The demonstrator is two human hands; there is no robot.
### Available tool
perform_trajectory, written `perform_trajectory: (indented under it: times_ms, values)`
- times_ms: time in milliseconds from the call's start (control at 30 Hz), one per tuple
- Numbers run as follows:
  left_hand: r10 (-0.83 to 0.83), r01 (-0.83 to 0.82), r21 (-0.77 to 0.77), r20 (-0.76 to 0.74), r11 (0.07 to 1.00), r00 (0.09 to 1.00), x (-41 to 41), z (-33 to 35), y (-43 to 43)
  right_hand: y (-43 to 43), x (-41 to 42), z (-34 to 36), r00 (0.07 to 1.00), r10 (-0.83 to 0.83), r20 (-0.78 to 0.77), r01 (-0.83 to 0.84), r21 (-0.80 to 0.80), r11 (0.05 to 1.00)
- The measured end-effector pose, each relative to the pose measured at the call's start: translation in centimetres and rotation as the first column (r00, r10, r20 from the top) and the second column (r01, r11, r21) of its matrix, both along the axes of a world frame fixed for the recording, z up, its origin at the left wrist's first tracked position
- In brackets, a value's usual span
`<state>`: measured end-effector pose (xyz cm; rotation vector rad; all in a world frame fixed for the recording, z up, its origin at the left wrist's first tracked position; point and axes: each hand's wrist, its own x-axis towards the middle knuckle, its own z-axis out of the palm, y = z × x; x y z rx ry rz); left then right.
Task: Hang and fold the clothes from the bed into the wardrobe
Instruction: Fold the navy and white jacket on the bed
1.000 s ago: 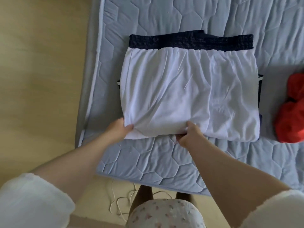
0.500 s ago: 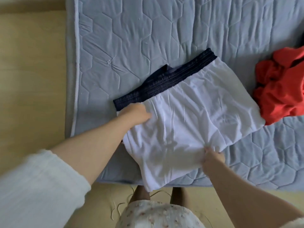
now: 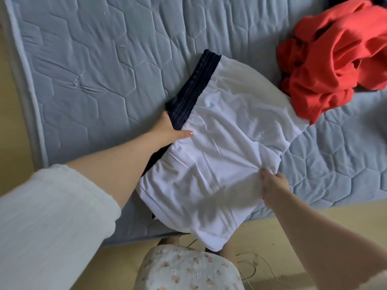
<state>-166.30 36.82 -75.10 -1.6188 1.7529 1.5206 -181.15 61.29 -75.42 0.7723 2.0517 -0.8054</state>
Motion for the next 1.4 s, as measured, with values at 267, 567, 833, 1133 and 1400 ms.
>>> perform_trajectory:
  times_ms: [267, 567, 833, 1133, 1400]
  values:
    - [0.134, -0.132, 0.341, 0.02, 0.931, 0.991, 0.1, 1.6, 1.8, 0.7, -0.1, 1.1, 0.989, -0.068, 0.131, 0.087, -0.144, 0.986]
    - [0.523, -0.444, 0.53, 0.001, 0.722, 0.852, 2.9, 8.4, -0.4, -3.9, -2.0, 6.1, 0.998, -0.046, 0.052, 0.056, -0.23, 0.971]
    - [0.627, -0.448, 0.476, -0.336, 0.757, 0.703, 1.3, 18.6, -6.2, -14.0, -7.2, 16.5, 0.997, 0.008, -0.077, -0.049, -0.546, 0.836]
    - [0.394, -0.365, 0.166, -0.21, 0.916, 0.895, 8.1, 19.5, -3.5, -12.7, -4.7, 16.6, 0.986, 0.156, -0.065, -0.167, -0.518, 0.839]
    - [0.235, -0.286, 0.32, 0.188, 0.903, 0.954, 14.7, 8.5, 7.2, -3.9, 1.6, 7.7, 0.882, 0.448, 0.144, -0.416, -0.204, 0.886]
